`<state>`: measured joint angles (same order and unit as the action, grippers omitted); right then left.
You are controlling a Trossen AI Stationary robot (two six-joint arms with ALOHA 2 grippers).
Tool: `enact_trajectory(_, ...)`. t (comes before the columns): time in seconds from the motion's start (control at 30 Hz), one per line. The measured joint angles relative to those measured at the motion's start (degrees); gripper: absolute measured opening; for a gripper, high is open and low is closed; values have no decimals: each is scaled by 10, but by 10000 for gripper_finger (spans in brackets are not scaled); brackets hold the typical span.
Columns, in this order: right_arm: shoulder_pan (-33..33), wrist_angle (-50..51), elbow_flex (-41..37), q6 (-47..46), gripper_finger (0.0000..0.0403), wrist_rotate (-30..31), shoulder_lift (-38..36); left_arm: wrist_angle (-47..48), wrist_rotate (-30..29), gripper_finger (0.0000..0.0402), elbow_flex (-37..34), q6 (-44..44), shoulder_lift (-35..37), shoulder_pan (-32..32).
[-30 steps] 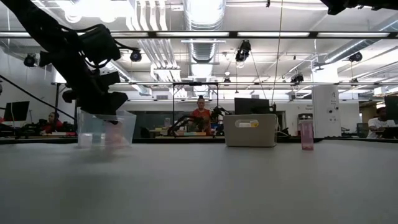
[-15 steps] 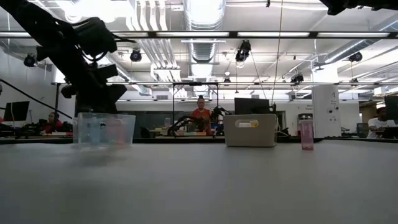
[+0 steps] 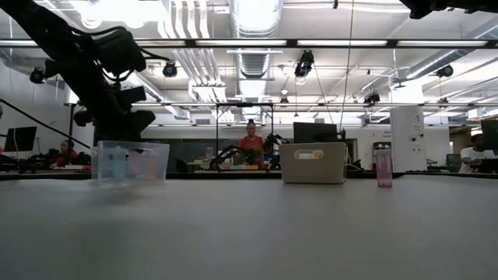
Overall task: Pick and place medicine bottles into bin by pill shape (circle, oval)
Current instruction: Put the bottom violet pill bottle into the transparent bin
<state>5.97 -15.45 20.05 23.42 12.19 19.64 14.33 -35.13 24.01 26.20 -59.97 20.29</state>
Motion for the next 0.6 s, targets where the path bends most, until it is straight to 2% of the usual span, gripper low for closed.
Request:
enact_trajectory(0.37, 0, 2, 0, 1, 219, 0, 0, 0, 6, 113, 0, -4, -6, 0)
enact_trajectory(0.6, 0, 2, 0, 2, 219, 0, 0, 0, 6, 173, 0, -6, -7, 0)
